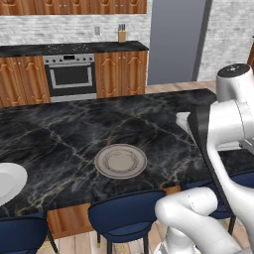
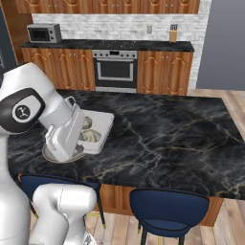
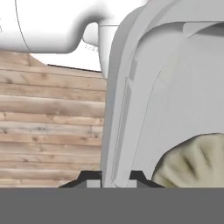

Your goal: Place two dumplings into each of the tupperware containers and then place the containers in the fridge.

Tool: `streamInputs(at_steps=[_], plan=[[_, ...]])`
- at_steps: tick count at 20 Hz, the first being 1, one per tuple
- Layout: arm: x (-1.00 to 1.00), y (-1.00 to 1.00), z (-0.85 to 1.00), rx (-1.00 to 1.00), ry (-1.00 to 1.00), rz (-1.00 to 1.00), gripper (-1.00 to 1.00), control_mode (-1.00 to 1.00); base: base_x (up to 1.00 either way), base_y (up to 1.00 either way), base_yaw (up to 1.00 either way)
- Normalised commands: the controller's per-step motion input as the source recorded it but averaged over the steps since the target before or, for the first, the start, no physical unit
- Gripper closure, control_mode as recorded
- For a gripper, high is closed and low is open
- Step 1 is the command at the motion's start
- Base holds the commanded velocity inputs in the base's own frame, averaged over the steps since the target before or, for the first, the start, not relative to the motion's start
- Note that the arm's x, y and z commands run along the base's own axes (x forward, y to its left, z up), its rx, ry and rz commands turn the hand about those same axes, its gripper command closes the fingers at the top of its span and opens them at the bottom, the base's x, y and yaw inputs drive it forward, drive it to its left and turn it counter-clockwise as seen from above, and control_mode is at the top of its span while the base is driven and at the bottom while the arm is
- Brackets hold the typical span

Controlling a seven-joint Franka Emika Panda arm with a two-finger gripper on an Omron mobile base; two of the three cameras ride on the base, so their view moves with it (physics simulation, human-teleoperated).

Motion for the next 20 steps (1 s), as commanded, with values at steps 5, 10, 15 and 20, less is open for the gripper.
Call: streamInputs(at_steps=[5,10,15,20], plan=[[-0.02,0.00,0.00,0.00,0.00,0.00,1.00,1.00,-0.68,0.29,0.01],[0.00,0.00,0.00,0.00,0.00,0.00,1.00,1.00,-1.00,1.00,0.30],[0.00,0.00,0.00,0.00,0.00,0.00,1.00,1.00,-0.71,1.00,0.28],[0.00,0.00,0.00,0.00,0.00,0.00,1.00,1.00,0.07,1.00,0.02]])
